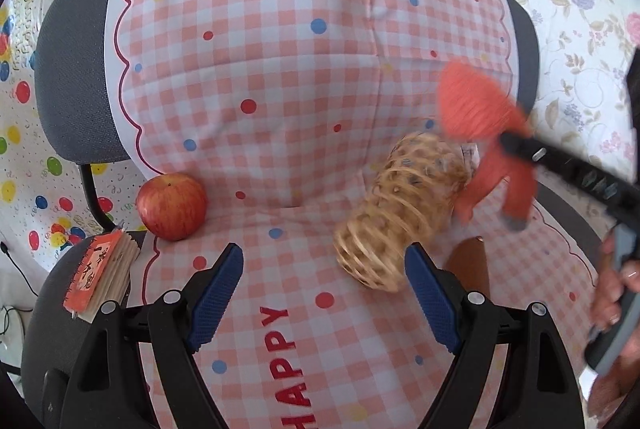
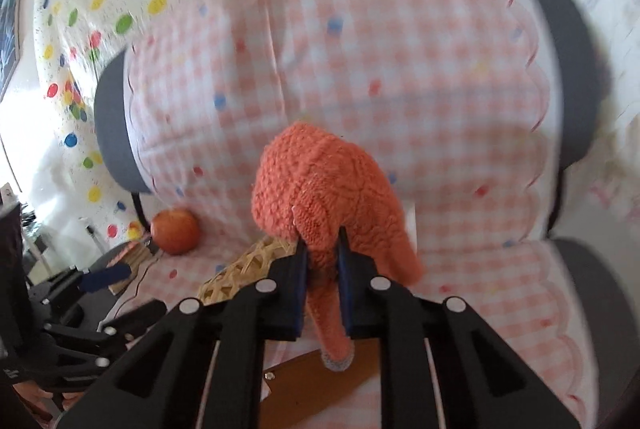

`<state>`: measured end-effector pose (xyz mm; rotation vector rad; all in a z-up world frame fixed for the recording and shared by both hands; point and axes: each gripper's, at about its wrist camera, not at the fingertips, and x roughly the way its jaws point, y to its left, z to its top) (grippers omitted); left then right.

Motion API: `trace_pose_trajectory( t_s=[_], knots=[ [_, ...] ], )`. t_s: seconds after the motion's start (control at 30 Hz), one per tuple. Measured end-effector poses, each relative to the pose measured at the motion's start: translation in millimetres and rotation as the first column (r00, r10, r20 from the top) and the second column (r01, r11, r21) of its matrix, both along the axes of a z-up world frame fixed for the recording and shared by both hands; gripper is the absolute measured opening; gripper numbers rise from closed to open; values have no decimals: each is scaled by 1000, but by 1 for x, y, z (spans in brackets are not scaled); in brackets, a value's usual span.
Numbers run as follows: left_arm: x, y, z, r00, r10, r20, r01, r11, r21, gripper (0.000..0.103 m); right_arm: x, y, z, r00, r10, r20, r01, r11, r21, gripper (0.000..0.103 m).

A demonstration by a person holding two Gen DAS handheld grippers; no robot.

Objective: Collect trash
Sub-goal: 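Grasp the orange knitted glove with the right tool, then grasp the woven bamboo tube with the left tool while the right tool holds the glove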

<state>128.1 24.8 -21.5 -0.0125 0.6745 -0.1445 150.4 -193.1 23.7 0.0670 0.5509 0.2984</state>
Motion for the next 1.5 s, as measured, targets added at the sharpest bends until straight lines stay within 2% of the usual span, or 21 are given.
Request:
trace_pose_trajectory(
  t_s=[0.17,0.37,0.53,0.63,0.93,1.1,1.13,1.2,1.37,1.5],
  knots=[
    [-17,-17,-6,999,-46,-7,46,999,7,83,-52,-17,22,992,-82,100,91,992,-92,13],
    [-18,-38,-17,995,-99,-27,99,995,10,83,-90,-37,4,994,-102,36,105,992,-69,13],
    [5,-50,-20,991,-132,-31,133,990,42,88,-95,-40,-12,994,-106,0,105,993,-45,13],
    [24,-59,-28,987,-145,-69,150,985,81,88,-94,-45,-16,994,-107,-9,107,994,-21,13],
    [63,-80,-36,973,-208,-102,217,972,89,87,-87,-54,-23,993,-116,-18,116,993,10,13],
    [55,-83,-34,973,-221,-72,228,968,108,80,-88,-58,-25,992,-125,-22,125,992,15,13],
    [49,-83,-35,973,-224,-61,230,966,121,75,-89,-59,-25,992,-127,-24,127,992,18,13],
    [44,-80,-35,977,-206,-58,212,969,129,75,-90,-59,-24,991,-131,-25,132,991,20,13],
    [18,-57,-12,987,-159,-20,160,985,66,73,-100,-57,-19,991,-132,-12,132,991,23,13],
    [-12,-41,14,991,-123,53,121,992,38,72,-111,-54,-13,991,-135,4,135,990,31,13]
  ],
)
